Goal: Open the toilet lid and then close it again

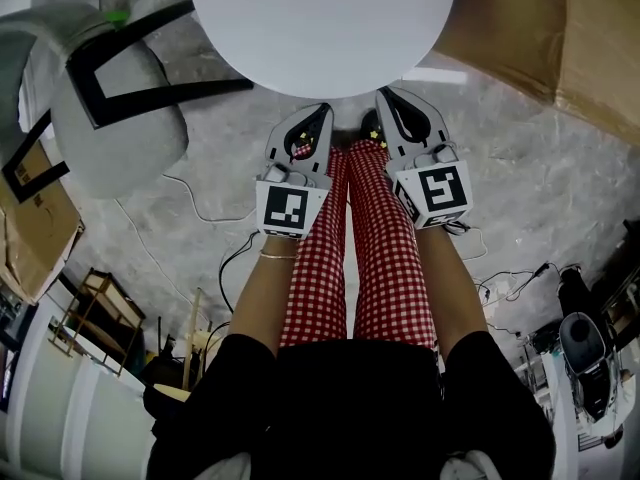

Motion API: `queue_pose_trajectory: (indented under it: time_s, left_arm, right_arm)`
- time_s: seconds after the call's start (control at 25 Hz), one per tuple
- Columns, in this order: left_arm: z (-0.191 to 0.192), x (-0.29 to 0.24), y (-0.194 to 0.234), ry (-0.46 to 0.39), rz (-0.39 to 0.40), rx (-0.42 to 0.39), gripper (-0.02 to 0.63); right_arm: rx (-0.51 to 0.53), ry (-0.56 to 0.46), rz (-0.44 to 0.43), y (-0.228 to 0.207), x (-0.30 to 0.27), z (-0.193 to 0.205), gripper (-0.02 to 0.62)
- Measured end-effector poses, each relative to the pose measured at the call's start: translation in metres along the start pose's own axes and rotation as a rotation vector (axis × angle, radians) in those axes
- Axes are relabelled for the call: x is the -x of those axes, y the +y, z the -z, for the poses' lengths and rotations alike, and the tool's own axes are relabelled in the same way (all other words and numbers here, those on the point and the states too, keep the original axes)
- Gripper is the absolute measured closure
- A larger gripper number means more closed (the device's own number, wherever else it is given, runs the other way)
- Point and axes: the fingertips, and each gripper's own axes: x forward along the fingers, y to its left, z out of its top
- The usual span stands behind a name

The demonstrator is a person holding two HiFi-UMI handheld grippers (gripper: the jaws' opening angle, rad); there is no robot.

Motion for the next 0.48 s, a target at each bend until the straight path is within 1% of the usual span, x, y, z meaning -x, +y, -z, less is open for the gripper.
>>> queue_pose_trajectory:
  time_s: [0.32,0.48]
  left_arm:
    - [-0.011,-0.006,0.001,-0.002,0.001,-0.01,0.603]
    - [-0.018,-0.006,0.002,-0.031,-0.01,0.018,0.603]
  right_arm:
    - [-0.005,-0.041,-0.028,0.007,0.015,-0.027,0.575]
    - [-0.001,-0.062,-0.044,0.01,0.022,-0.041,0.575]
